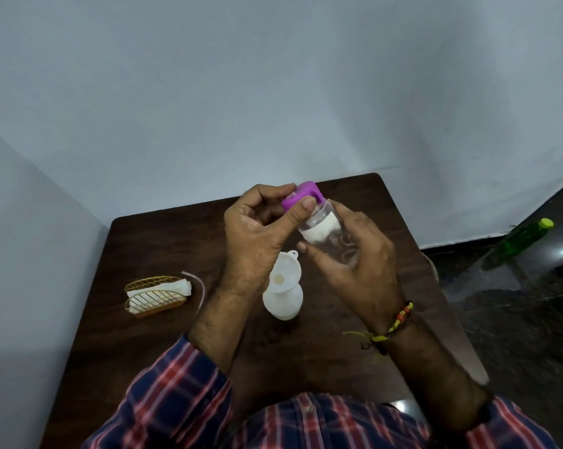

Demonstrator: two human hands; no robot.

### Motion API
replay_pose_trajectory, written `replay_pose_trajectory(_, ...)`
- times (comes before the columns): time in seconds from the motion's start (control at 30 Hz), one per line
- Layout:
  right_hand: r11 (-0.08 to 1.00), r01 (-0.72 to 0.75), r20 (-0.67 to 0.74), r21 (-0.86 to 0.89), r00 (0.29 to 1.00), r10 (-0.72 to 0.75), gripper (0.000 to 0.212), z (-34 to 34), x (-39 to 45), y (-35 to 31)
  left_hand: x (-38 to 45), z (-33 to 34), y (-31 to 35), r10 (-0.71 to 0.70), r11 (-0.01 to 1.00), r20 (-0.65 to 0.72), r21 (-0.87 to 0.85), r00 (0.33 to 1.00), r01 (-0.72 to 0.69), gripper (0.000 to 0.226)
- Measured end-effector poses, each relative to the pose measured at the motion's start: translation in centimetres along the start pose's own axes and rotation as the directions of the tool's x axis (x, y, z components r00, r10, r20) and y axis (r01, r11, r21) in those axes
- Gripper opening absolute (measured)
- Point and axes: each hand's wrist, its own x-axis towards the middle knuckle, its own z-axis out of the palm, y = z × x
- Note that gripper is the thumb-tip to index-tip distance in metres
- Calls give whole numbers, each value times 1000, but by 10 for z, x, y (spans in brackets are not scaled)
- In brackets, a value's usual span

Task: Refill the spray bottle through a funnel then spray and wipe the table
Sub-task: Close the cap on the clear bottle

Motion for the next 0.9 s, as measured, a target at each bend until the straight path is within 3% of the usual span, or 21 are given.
replay_pose_trajectory(0.1, 969, -61, 86, 238, 995, 42, 64, -3, 4, -2, 11, -15, 2, -26, 999, 198, -24, 980, 31, 28)
replay_pose_trajectory(0.2, 955, -104, 109, 278, 991, 76, 63, -3, 4, -5, 19, -24, 1, -23, 1000, 342, 6, 939, 22, 31)
replay_pose_trajectory(0.27, 956, -123, 105, 266, 990, 98, 63, -5, 5, -8, 20, -25, 0, 4, 1000, 364, 11, 931, -8, 31)
replay_pose_trajectory(0.33, 951, -139, 125, 276, 986, 108, 61, -7, 6, -11, 19, -23, 1, 53, 999, 336, -22, 940, -49, 29)
replay_pose_trajectory(0.43, 943, -142, 132, 300, 986, 106, 57, -8, 7, -18, 14, -14, 4, 103, 994, 187, -64, 977, -92, 25)
replay_pose_trajectory(0.53, 998, -62, -37, 24, 997, 62, 63, -1, 6, -21, 10, 0, 8, 116, 992, 43, -51, 992, -114, 25)
replay_pose_trajectory(0.6, 997, -50, -111, -53, 993, 44, 63, 2, 6, -21, 7, 6, 9, 136, 990, 5, -36, 991, -136, 27)
replay_pose_trajectory(0.7, 995, -22, -157, -97, 988, 7, 62, 2, 8, -22, 7, 6, 10, 154, 988, 22, -5, 988, -154, 31)
replay_pose_trajectory(0.83, 996, -25, -193, -81, 981, 8, 64, 5, 9, -24, 14, -1, 14, 124, 991, 141, -64, 982, -116, 17)
replay_pose_trajectory(0.9, 990, 9, -224, -142, 974, -41, 63, 6, 9, -23, 14, 1, 15, 136, 990, 99, -47, 986, -131, 16)
